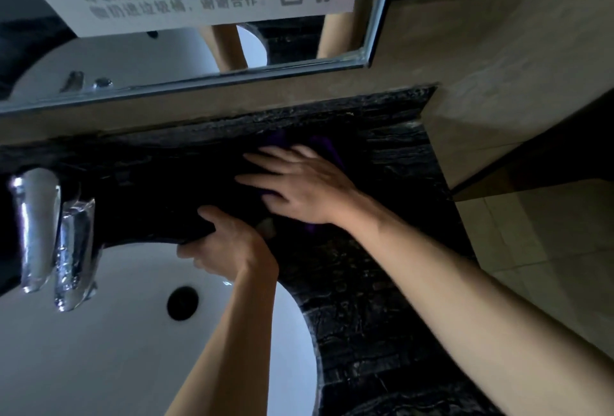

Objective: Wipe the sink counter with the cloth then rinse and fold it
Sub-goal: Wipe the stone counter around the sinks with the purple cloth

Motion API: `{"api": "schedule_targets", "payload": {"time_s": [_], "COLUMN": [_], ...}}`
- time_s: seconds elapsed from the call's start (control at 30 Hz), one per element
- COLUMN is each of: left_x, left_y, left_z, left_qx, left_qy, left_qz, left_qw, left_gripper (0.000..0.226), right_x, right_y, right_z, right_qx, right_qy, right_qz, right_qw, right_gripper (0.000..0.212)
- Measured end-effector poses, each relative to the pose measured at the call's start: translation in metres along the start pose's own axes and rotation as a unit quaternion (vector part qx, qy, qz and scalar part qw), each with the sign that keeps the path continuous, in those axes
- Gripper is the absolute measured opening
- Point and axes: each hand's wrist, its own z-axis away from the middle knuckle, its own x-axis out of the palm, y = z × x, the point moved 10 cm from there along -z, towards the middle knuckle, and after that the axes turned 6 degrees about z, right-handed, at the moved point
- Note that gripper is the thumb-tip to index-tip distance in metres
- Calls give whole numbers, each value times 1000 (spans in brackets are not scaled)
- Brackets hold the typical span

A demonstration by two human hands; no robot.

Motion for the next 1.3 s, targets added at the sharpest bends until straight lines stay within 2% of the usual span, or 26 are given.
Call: {"api": "schedule_targets", "payload": {"time_s": [0.1,0.2,0.27,0.33,0.43,0.53,0.6,0.8,0.93,1.0,1.13,1.23,1.3], "left_x": [0,1,0,1,0,1,2,1,1,1,2,3,2], "left_y": [-3,-4,-4,-4,-3,-1,-3,-1,1,-1,-4,-5,-3], "left_z": [-2,-2,-3,-2,0,0,-1,0,1,1,-3,-4,-4], "left_qx": [-10,-7,-7,-12,-13,-11,-12,-11,-4,-4,-8,-7,0], "left_qy": [-4,-12,-6,-7,-9,-12,-15,-8,-10,-11,-12,-9,-5], "left_qz": [-16,-22,-25,-30,-29,-25,-23,-17,-12,-22,-37,-34,-36], "left_qw": [1000,1000,1000,999,999,1000,1000,1000,1000,1000,999,999,999], "left_gripper": [62,62,63,64,64,64,64,61,59,59,60,62,62], "right_x": [-1,-6,-5,-3,7,19,19,11,7,4,-1,9,14], "right_y": [65,114,121,97,13,-56,-60,-20,-5,10,39,10,-12], "right_z": [63,121,153,185,228,233,212,79,31,60,194,297,337], "right_qx": [98,219,307,351,333,304,302,219,187,201,322,383,406], "right_qy": [-22,-8,-3,2,-1,-35,-44,16,0,32,48,16,4], "right_qz": [12,39,47,46,30,19,14,17,15,20,39,12,-17], "right_qw": [995,975,950,935,943,952,952,976,982,979,945,924,914], "right_gripper": [56,56,57,58,61,63,59,60,63,58,56,56,56]}}
